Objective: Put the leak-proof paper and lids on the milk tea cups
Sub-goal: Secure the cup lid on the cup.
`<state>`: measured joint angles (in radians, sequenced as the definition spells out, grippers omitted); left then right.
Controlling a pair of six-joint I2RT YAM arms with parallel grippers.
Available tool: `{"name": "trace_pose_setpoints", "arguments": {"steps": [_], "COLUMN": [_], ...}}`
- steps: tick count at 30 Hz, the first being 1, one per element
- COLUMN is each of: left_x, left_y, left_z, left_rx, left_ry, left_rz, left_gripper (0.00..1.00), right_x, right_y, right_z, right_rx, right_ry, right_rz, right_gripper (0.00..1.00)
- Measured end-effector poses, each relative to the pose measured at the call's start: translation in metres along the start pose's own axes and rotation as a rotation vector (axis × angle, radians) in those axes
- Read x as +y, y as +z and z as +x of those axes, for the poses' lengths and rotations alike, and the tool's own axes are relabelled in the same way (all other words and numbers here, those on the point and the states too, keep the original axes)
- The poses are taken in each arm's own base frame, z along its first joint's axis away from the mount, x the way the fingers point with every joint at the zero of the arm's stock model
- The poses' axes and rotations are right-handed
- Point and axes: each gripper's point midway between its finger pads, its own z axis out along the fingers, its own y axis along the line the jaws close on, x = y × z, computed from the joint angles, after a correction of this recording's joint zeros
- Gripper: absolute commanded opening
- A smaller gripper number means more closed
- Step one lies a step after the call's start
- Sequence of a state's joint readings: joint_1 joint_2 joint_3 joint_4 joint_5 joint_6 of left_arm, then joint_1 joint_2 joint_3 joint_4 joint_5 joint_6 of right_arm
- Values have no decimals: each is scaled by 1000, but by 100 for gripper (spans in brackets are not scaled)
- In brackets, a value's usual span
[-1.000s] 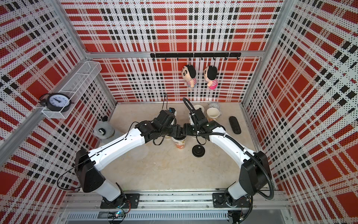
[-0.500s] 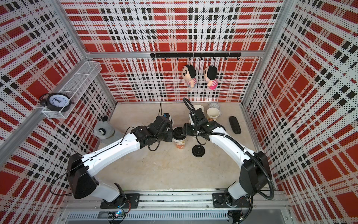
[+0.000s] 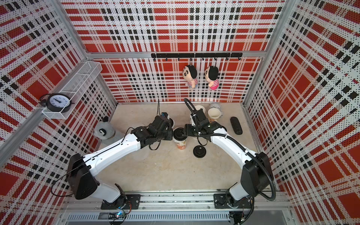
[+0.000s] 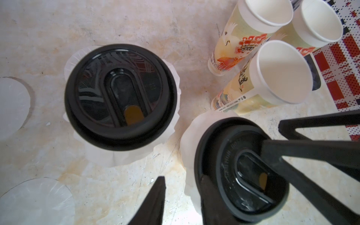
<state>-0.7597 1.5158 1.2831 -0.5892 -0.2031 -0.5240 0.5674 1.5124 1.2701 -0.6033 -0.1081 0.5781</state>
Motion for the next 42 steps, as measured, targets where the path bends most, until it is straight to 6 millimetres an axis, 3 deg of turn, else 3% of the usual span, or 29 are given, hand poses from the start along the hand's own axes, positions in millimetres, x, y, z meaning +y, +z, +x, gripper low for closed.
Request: {"name": "trace_pose_setpoints", "arguments": {"steps": [23, 42], "left_x": [-5, -3], "left_y": [11, 22], "left_z": [9, 25], "left_rx": [13, -90], "left_ry": [-11, -106], "left_rz": [23, 33], "left_gripper": [34, 32], "right_x": [0, 0], "right_y": [0, 2], "right_z": [0, 1], "right_rx": [-1, -1], "right_ry": [-1, 0], "right_rz": [-1, -6], "right_gripper": [63, 63]}}
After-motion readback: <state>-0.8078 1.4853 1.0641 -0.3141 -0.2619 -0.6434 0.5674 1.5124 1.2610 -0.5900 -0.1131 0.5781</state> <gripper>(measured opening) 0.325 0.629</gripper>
